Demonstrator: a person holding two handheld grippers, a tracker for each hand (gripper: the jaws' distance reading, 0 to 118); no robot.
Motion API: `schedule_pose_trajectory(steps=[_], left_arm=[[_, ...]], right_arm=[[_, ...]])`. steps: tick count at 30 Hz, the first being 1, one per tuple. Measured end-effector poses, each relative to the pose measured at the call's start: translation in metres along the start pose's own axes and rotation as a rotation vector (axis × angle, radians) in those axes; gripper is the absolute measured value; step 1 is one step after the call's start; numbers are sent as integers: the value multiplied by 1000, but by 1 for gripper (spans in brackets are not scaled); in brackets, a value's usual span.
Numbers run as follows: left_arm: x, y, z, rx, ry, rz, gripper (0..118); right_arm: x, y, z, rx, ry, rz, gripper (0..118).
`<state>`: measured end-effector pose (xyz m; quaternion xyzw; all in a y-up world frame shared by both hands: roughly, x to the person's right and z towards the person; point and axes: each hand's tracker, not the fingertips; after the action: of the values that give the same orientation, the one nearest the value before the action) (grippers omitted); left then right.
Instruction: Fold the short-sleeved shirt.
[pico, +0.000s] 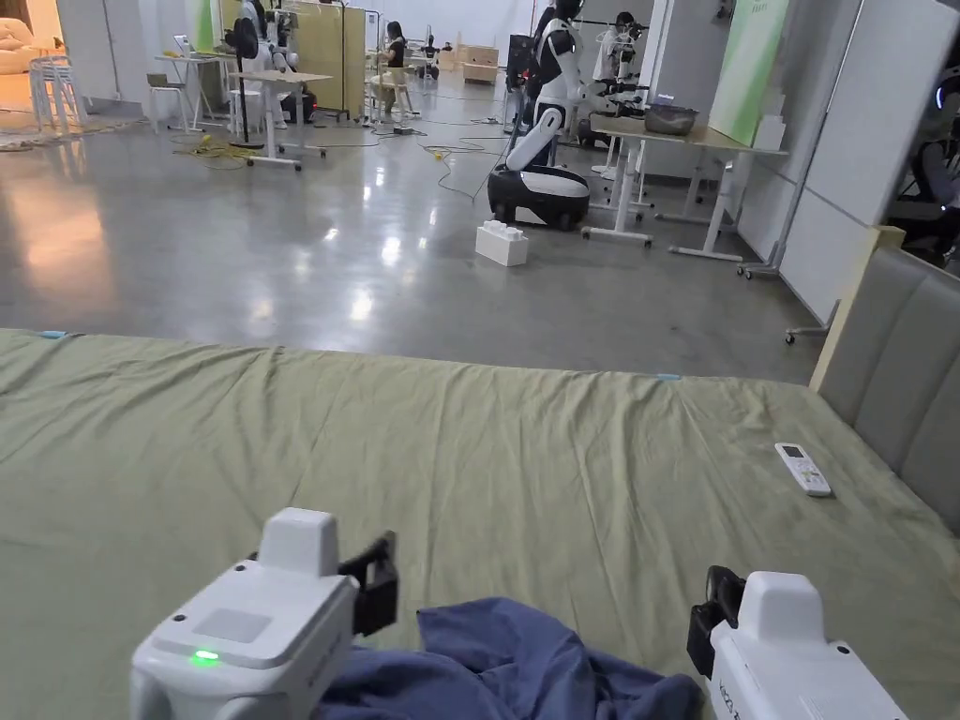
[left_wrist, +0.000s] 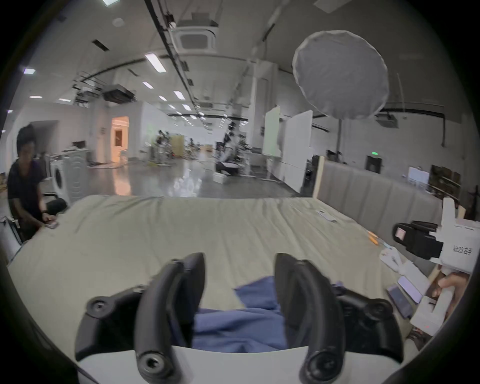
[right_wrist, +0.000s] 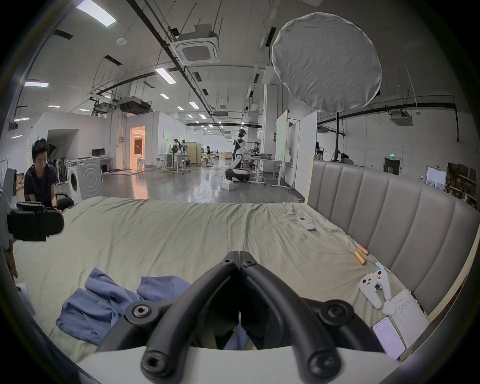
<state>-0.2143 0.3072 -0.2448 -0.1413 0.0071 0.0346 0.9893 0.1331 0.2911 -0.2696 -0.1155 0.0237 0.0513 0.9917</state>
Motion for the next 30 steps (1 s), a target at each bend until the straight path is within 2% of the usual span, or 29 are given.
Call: schedule_pose_trajectory(steps=[1,3,4,11,15,19,25,27,30], left_arm=[[-10,1,3,4,35,6,18],[-25,0,9,2,98,23,13],[-36,-1,13,5,132,36,6],[-73,-19,24,-5,212,43,3],[-90,-31,11,-103,215,105,3],[-112,-41,-28,-268,138,188,3],[-126,-56,-98,-466,62,190,4],[-127,-61,-122,-530,48,167,15],[-127,-72,-151,-593,51,108,63]], right_arm=[[-3,1,0,3,5,0,0],[-7,2,-1,8,12,-2,0],[-9,2,0,13,16,-5,0],[-23,3,2,33,39,-5,0],[-26,3,-1,27,50,-12,0],[-26,-1,-4,16,53,-12,0],[-22,-10,-15,-16,50,-5,0],[-20,-15,-20,-39,45,-13,0],[-17,-21,-27,-53,39,-5,0]])
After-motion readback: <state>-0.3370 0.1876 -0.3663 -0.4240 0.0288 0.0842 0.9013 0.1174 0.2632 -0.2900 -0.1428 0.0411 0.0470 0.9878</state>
